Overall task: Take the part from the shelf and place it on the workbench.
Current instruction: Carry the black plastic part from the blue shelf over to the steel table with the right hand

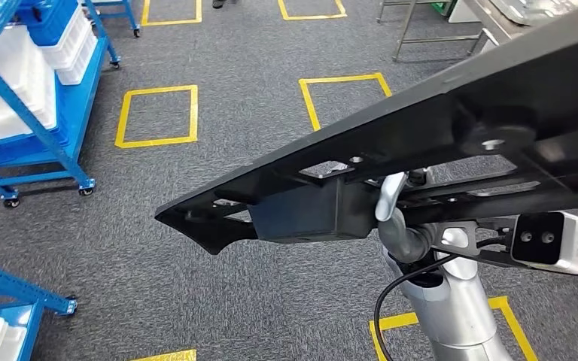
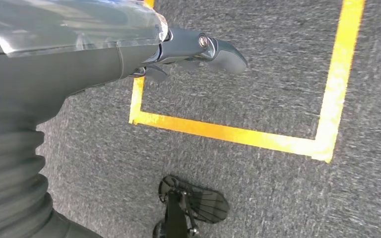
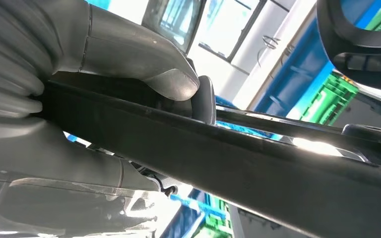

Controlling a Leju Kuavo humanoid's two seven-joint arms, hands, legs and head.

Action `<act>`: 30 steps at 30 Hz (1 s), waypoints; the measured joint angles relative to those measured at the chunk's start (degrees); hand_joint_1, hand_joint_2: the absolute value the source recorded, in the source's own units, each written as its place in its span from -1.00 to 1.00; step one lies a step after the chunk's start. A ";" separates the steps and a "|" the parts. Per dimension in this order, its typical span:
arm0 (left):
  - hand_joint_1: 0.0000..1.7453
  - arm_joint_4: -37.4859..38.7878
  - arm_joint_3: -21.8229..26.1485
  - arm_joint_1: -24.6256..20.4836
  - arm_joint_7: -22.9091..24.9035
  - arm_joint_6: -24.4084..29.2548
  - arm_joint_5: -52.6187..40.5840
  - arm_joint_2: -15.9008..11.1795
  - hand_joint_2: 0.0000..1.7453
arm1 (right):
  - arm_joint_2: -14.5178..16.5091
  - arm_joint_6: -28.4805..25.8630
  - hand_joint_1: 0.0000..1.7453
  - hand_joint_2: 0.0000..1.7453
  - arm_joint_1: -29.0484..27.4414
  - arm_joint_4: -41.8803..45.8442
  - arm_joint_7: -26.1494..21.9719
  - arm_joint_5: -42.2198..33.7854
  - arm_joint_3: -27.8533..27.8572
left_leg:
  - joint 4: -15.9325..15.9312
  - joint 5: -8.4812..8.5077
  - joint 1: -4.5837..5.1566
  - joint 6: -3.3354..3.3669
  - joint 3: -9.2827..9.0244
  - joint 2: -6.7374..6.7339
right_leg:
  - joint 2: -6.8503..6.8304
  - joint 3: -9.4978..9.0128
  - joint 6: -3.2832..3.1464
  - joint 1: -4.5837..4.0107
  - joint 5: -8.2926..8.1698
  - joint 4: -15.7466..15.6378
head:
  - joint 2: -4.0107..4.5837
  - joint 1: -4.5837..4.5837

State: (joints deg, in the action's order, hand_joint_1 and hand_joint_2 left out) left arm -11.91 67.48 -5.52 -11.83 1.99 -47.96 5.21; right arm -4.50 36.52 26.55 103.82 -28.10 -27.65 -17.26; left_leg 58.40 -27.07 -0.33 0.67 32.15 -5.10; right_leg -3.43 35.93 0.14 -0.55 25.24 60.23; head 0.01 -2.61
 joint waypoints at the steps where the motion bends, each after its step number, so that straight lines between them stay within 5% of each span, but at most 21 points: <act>1: -1.00 0.00 0.17 0.00 -0.03 0.00 0.07 -0.03 1.00 | 0.02 0.20 1.00 1.00 0.08 -0.03 -0.02 -0.16 0.11 | -0.02 -0.13 0.07 -0.29 -0.13 -0.49 | -0.51 -0.65 -0.36 -0.34 -0.03 -1.32 | 0.00 0.00; 3: -1.00 0.00 0.38 -0.04 -0.22 -0.03 0.16 -0.05 1.00 | 0.06 0.52 1.00 1.00 0.04 -0.06 -0.04 -0.37 0.34 | -0.25 -0.32 0.12 -0.89 -0.49 -1.55 | 0.54 -0.73 -0.95 -0.52 -0.05 -1.83 | 0.00 -0.01; 5: -1.00 0.00 0.42 -0.15 -0.51 -0.16 0.15 -0.12 1.00 | 0.13 0.59 1.00 1.00 -0.05 -0.04 -0.09 -0.37 0.55 | 0.66 -1.30 -0.04 -1.43 -0.46 -0.29 | 1.80 -1.16 -1.53 -0.18 -0.43 -2.56 | 0.01 -0.01; 8: -1.00 0.00 0.44 0.09 -0.95 -0.52 -0.02 -0.20 1.00 | 0.46 0.68 1.00 1.00 -0.36 -0.13 -0.31 -0.07 0.67 | 9.93 -6.15 -0.26 -1.79 3.73 3.96 | 3.79 -1.52 -2.17 0.14 -0.70 -3.03 | 0.00 -0.01; 10: -1.00 0.00 0.54 0.31 -1.06 -0.74 0.16 -0.26 1.00 | 0.56 1.01 1.00 1.00 -0.91 -0.36 -0.60 0.15 0.67 | 15.73 -7.59 -0.28 -1.91 6.90 4.63 | 5.45 -1.53 -2.26 0.12 -0.66 -2.90 | -0.01 -0.01; 12: -1.00 0.00 0.63 0.30 -1.06 -0.86 0.14 -0.27 1.00 | 0.58 1.43 1.00 1.00 -1.18 -0.64 -0.89 0.23 0.67 | 13.09 -4.51 -0.38 -1.94 6.32 4.93 | 7.14 -1.57 -2.10 0.21 -0.51 -2.58 | -0.01 -0.01; 14: -1.00 0.00 0.62 0.26 -1.01 -0.85 -0.33 -0.32 1.00 | 0.68 1.71 1.00 1.00 -1.14 -0.86 -1.04 0.34 0.67 | 5.31 -0.43 -0.76 -1.96 3.29 7.51 | 8.67 -1.38 -1.66 0.32 -0.16 -1.94 | 0.00 -0.01; 16: -1.00 0.00 0.59 0.30 -0.92 -0.70 -0.70 -0.39 1.00 | 0.88 1.80 1.00 1.00 -1.08 -1.01 -1.07 0.54 0.65 | 1.10 0.80 -1.07 -1.84 1.65 10.20 | 10.07 -0.69 -1.03 0.51 -0.04 -1.33 | 0.00 -0.01; 18: -1.00 0.00 0.59 0.32 -0.88 -0.54 -0.79 -0.49 1.00 | 1.01 1.83 1.00 1.00 -1.23 -1.07 -1.07 0.67 0.65 | 0.71 0.67 -0.99 -1.33 1.50 9.92 | 11.50 -0.11 -0.25 0.78 -0.31 -1.31 | -0.01 -0.01; 19: -1.00 0.00 0.60 0.26 -0.91 -0.54 -0.80 -0.53 1.00 | 1.02 1.88 1.00 1.00 -1.39 -1.07 -1.06 0.69 0.67 | 0.46 0.81 -0.96 -0.96 1.37 9.17 | 11.50 0.00 0.09 0.85 -0.29 -1.22 | -0.01 -0.01; 21: -1.00 0.00 0.60 0.13 -0.99 -0.61 -0.81 -0.59 1.00 | 1.03 1.96 1.00 1.00 -1.60 -1.06 -1.04 0.71 0.71 | -0.18 1.08 -1.01 -0.19 0.98 7.61 | 8.91 1.15 0.61 0.68 1.18 1.15 | 0.00 -0.01; 23: -1.00 0.00 0.60 0.28 -1.04 -0.66 -0.84 -0.67 1.00 | 1.06 2.03 1.00 1.00 -1.71 -1.06 -1.04 0.72 0.70 | -0.46 1.05 -0.79 0.28 0.76 5.99 | 5.19 4.38 1.00 0.73 4.52 7.70 | 0.01 0.00; 25: -1.00 0.00 0.60 0.49 -1.04 -0.65 -0.85 -0.75 1.00 | 1.09 2.08 1.00 1.00 -1.96 -1.13 -1.04 0.72 0.69 | -0.44 0.88 -0.59 0.41 0.73 4.29 | 3.93 7.64 1.31 1.02 6.64 13.90 | 0.01 0.01; 26: -1.00 0.00 0.60 0.50 -1.04 -0.65 -0.85 -0.79 1.00 | 1.09 2.12 1.00 1.00 -2.10 -1.19 -1.03 0.73 0.69 | -0.42 0.78 -0.55 0.39 0.71 3.48 | 3.73 7.98 1.39 1.15 6.28 14.46 | 0.00 0.01; 28: -1.00 0.00 0.60 0.37 -1.04 -0.67 -0.85 -0.80 1.00 | 1.09 2.19 1.00 1.00 -2.28 -1.28 -1.03 0.73 0.70 | -0.35 0.50 -0.54 0.22 0.49 2.14 | 3.00 5.11 1.32 1.24 2.98 9.06 | -0.01 0.01; 30: -1.00 0.00 0.60 0.26 -1.04 -0.73 -0.87 -0.79 1.00 | 1.09 2.30 1.00 1.00 -2.27 -1.29 -1.04 0.73 0.71 | -0.33 0.15 -0.42 -0.15 0.04 1.10 | 0.64 0.85 0.83 0.82 0.36 1.18 | 0.00 0.00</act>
State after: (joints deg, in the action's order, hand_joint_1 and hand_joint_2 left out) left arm -11.91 68.08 -5.27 -12.88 1.26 -48.83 4.42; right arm -3.41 38.82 24.28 102.53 -29.15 -26.92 -16.55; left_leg 58.07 -26.92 -0.75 0.52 32.20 -4.00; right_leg -2.79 36.78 0.97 0.27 25.60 61.41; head 0.01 -2.61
